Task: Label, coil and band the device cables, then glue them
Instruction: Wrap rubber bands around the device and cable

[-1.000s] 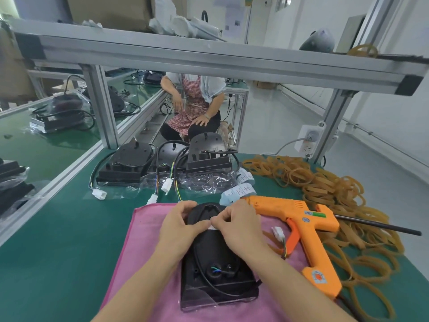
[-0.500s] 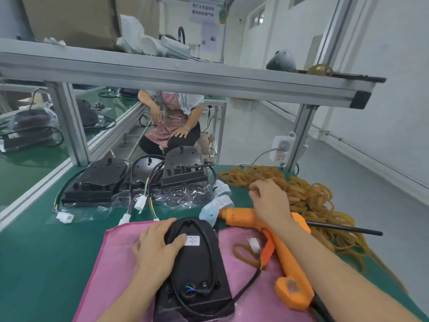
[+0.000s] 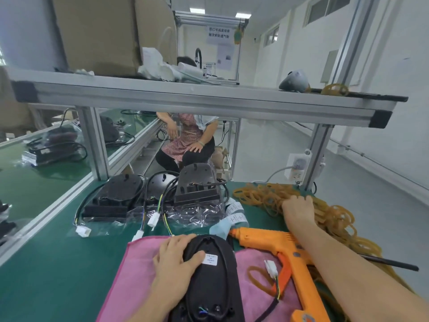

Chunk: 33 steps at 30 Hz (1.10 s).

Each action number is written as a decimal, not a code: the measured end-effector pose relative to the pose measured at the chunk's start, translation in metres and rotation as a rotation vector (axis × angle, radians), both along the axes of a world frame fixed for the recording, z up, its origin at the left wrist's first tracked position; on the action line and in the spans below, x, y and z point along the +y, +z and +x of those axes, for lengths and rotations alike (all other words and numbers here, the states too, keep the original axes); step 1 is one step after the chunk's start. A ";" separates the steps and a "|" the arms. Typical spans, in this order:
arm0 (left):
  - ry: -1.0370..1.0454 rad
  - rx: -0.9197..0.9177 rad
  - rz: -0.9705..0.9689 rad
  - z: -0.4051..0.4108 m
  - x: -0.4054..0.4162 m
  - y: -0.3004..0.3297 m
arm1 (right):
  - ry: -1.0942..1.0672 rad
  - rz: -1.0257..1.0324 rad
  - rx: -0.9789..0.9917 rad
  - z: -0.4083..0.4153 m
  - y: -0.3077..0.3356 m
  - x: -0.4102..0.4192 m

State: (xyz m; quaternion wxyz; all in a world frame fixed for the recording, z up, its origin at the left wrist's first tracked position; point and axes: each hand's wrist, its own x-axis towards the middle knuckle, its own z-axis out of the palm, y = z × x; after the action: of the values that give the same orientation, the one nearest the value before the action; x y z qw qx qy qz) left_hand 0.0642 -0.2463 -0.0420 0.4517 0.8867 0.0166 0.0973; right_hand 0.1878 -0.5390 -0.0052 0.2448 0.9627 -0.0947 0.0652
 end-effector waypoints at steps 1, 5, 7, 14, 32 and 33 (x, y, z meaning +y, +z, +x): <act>0.001 -0.001 0.002 0.000 0.000 0.000 | 0.008 -0.011 -0.001 0.002 -0.001 -0.002; 0.008 -0.012 0.034 0.000 0.000 0.001 | 0.043 0.025 -0.070 -0.004 -0.001 -0.005; 0.024 -0.049 0.077 -0.002 0.000 0.004 | 0.087 0.198 -0.231 -0.016 0.004 -0.001; -0.044 -0.368 0.086 -0.003 -0.014 0.041 | 0.204 1.723 -0.371 -0.090 0.027 0.051; -0.472 -0.087 -0.337 0.000 -0.034 0.071 | 0.749 2.501 0.368 -0.132 0.043 0.108; -0.489 -0.062 -0.383 -0.001 -0.035 0.071 | 0.724 2.513 0.325 -0.129 0.043 0.109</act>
State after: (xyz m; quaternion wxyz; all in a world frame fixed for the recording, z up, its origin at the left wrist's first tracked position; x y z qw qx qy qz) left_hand 0.0637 -0.2809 0.0286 0.6209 0.7598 -0.1928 0.0077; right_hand 0.0591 -0.4296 0.0381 -0.8335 0.5001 0.2015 -0.1210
